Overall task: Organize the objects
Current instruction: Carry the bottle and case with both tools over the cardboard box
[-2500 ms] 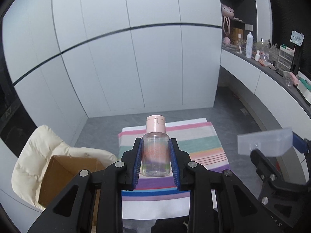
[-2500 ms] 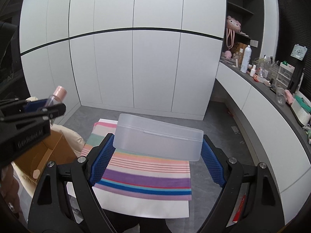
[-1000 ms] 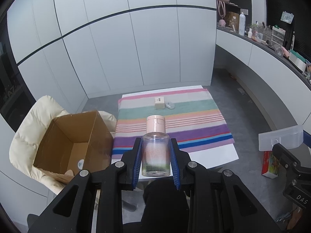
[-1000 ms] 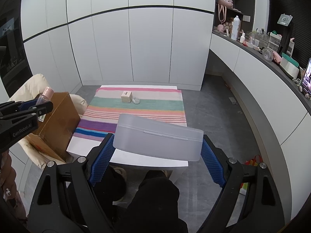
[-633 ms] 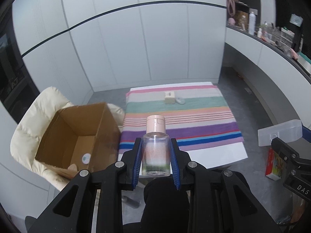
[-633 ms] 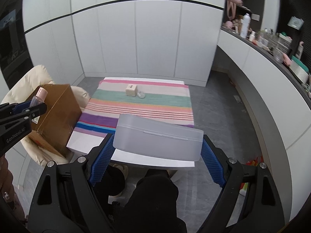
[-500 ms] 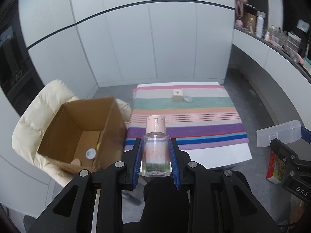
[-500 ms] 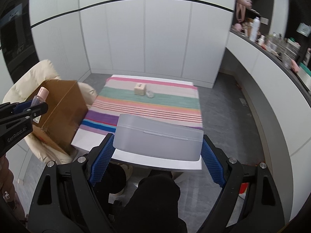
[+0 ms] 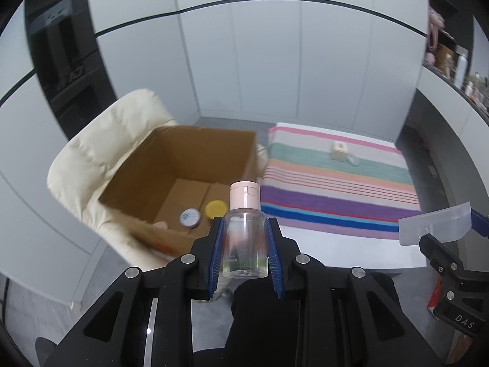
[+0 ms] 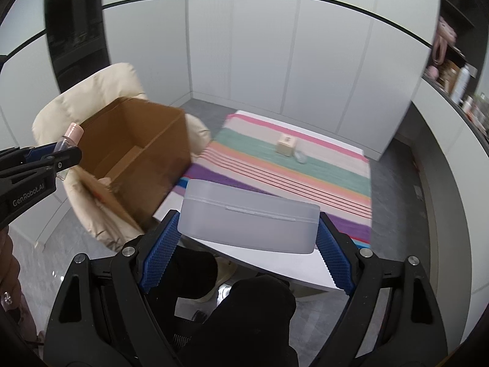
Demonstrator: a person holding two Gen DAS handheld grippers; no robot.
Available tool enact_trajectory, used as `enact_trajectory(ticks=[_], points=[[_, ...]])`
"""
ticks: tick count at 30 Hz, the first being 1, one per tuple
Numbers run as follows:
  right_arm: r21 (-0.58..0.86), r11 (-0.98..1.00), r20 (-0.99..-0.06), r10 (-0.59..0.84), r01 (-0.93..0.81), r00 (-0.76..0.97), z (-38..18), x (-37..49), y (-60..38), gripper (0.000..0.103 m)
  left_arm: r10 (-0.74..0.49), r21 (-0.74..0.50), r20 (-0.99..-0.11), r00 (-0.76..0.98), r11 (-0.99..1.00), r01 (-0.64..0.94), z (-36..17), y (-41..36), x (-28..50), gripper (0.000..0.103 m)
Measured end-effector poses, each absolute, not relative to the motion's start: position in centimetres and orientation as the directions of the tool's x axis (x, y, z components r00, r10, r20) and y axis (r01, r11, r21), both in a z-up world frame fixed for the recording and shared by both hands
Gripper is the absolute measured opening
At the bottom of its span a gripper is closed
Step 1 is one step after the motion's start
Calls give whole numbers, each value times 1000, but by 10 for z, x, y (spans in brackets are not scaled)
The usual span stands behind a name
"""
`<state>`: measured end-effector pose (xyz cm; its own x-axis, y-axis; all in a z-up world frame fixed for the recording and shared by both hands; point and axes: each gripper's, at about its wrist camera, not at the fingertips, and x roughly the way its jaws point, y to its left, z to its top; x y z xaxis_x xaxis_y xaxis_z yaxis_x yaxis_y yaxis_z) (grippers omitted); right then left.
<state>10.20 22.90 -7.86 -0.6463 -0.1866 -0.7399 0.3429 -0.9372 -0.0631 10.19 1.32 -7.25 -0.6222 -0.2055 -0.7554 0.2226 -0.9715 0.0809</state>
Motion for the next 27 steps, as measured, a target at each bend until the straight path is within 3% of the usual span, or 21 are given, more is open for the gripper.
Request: enact_trajectory(ticks=[14, 27], points=[[-65, -856, -766, -287, 513, -575, -93, 96, 140, 88, -292, 76, -787, -544, -921, 383, -91, -70, 126, 28], [-68, -815, -796, -303, 575, -524, -116, 64, 91, 88, -278, 51, -822, -496, -905, 423, -117, -103, 99, 28]])
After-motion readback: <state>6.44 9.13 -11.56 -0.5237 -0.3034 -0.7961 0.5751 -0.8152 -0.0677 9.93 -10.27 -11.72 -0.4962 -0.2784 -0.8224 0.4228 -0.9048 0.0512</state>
